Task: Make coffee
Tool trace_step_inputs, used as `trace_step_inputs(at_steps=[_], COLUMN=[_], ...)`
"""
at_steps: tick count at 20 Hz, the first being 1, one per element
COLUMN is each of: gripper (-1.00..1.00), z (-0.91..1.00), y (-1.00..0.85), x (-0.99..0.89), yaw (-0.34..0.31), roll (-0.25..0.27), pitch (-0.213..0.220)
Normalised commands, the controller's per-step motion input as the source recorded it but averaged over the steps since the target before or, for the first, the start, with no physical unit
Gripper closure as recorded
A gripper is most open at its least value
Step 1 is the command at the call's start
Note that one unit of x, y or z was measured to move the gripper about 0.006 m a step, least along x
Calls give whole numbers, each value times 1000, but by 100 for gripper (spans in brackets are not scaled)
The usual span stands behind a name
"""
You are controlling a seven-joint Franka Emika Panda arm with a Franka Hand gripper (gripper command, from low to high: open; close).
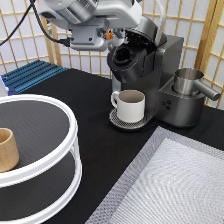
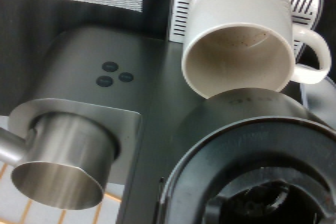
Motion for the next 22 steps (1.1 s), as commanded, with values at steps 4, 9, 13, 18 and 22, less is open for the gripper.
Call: trace_step_inputs(at_steps=[4, 9, 13, 18, 22], gripper=[100, 100, 100, 100, 100], z=[0, -49, -209, -286, -77], y=[515, 339, 218, 219, 232], x=[-74, -1, -80, -349, -602], yaw=[-104, -129, -123, -78, -39], roll=[-146, -89, -96, -100, -103], pitch=[0, 25, 12, 4, 0])
